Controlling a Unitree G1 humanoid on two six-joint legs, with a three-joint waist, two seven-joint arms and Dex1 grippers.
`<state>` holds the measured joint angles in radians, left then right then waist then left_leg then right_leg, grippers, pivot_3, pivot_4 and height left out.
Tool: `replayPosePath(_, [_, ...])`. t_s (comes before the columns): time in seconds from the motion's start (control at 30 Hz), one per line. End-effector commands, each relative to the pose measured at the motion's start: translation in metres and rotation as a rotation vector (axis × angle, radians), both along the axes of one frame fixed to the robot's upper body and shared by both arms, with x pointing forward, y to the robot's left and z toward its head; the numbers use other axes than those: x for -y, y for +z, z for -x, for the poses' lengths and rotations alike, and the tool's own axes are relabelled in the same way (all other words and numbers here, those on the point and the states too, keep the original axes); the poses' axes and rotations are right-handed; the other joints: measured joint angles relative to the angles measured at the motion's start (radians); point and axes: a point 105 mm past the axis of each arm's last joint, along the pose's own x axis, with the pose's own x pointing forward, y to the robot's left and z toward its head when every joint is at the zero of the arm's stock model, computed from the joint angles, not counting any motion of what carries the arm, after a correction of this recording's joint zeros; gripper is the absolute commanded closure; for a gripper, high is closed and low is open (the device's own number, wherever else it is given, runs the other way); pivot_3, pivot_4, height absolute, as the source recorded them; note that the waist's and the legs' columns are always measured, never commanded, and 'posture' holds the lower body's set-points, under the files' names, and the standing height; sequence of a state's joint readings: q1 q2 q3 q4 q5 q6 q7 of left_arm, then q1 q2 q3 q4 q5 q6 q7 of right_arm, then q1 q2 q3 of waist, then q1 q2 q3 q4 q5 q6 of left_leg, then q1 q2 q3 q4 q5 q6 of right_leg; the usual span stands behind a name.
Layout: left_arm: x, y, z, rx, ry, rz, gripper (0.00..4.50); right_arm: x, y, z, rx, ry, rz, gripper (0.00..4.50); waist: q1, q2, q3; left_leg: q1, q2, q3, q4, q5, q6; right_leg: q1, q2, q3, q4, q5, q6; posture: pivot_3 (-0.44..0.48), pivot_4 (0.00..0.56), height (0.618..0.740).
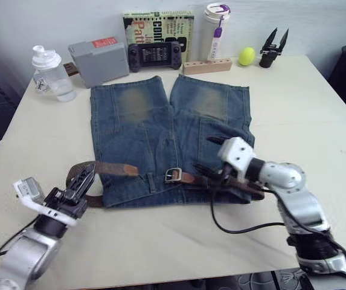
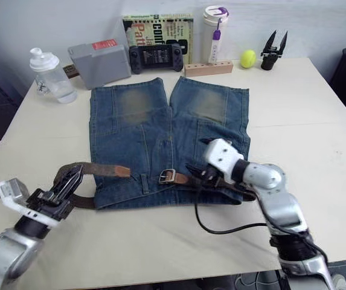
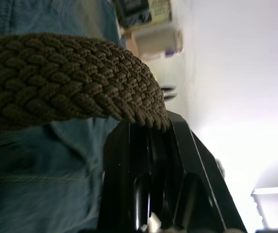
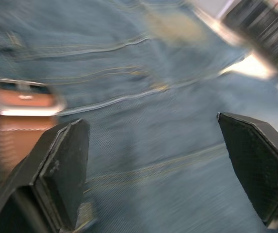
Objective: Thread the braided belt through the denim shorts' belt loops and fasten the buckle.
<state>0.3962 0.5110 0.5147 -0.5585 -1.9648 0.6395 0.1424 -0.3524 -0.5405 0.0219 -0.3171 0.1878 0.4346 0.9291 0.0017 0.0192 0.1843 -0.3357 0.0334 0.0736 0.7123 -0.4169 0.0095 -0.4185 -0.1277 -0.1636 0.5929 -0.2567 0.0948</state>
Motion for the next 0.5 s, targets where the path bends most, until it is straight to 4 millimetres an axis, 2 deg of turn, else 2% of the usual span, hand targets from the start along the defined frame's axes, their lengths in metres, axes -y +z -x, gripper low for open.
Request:
replayPosePath(0.03, [0.007, 0.004, 0.004, 0.041, -0.065, 0.018, 4.50, 0.000, 0.015, 0.036, -0.189, 0.194, -0.096, 0.05, 0.002, 0.002, 0.002, 0.000, -0.001, 0.000, 0.000, 0.000, 0.001, 0.000, -0.001, 0.001, 0.000, 0.000, 0.000, 0.000, 0.150, 0.726])
replayPosePath(0.13, [0.014, -0.006, 0.002, -0.008, -0.093, 0.000, 4.50, 0.004, 0.014, 0.043, -0.271, 0.219, -0.089, 0.05, 0.000, 0.001, 0.002, 0.000, -0.001, 0.000, 0.001, -0.001, 0.003, 0.000, -0.003, 0.002, -0.001, 0.000, 0.000, 0.000, 0.150, 0.726])
replayPosePath(0.3, [0.016, -0.011, -0.003, -0.018, -0.074, 0.020, 4.50, 0.006, 0.019, 0.042, -0.281, 0.203, -0.087, 0.05, -0.002, 0.001, 0.002, 0.000, -0.002, 0.000, 0.000, -0.001, 0.003, 0.000, -0.003, 0.003, -0.001, 0.000, 0.000, 0.000, 0.150, 0.726])
replayPosePath(0.5, [0.015, -0.028, -0.006, -0.060, -0.062, -0.079, 4.50, 0.002, 0.028, 0.042, -0.264, 0.209, -0.104, 0.05, -0.002, 0.001, 0.002, 0.000, -0.002, 0.001, 0.000, -0.001, 0.002, 0.000, -0.002, 0.002, 0.000, 0.001, 0.001, 0.000, 0.150, 0.726])
